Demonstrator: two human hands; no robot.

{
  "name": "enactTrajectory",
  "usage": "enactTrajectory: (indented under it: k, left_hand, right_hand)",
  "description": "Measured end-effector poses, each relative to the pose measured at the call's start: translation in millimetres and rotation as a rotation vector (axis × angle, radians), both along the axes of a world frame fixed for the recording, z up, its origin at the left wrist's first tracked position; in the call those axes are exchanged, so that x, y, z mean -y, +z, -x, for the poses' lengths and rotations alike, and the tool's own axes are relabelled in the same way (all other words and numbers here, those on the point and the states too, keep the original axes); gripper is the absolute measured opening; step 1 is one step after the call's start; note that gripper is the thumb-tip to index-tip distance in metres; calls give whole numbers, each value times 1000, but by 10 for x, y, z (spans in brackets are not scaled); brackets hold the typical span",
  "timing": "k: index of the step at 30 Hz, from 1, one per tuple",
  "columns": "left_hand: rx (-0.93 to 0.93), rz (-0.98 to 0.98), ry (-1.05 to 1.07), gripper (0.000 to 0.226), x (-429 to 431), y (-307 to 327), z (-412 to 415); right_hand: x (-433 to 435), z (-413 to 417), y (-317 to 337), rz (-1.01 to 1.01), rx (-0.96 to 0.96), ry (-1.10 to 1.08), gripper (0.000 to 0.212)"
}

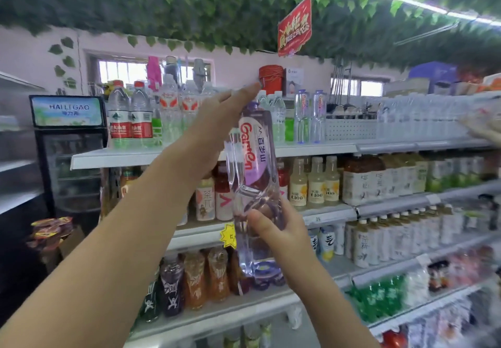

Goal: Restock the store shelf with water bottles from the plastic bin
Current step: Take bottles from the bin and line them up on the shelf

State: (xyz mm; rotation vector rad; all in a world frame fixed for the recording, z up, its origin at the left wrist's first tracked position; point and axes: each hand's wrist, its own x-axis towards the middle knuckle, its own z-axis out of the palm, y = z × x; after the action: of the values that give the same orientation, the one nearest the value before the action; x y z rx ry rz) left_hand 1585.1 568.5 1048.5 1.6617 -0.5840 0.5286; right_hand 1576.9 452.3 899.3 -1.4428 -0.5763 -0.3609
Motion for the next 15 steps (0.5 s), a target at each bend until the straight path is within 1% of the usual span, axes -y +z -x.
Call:
enactTrajectory:
  k: [2,4,6,8,11,13,15]
  left_hand:
    - [15,-60,4,35,249,-21,-179]
    - [20,-102,9,36,515,-75,-390]
    - [31,-99,30,40,782,-130,-618]
    - [50,-94,96,45,1036,-170,-873]
    - [40,-188,215,50,1358,-195,-1319]
    - [42,-286,317,42,1505,-227,-1661]
    - [37,-387,421,31,1633,-275,-1988]
  right_hand:
    - [331,-188,-3,20,9,-29,27]
    - [680,-409,-7,50,35,-45,38]
    - [1044,-651,8,73,55,-44,42]
    - [1401,-905,48,88,69,-34,41]
    - [1870,-1272,168,101,62,-33,41]
    - [2122,-1522,260,82,50,-30,40]
    - [2320,-1783,334,58,45,-42,44]
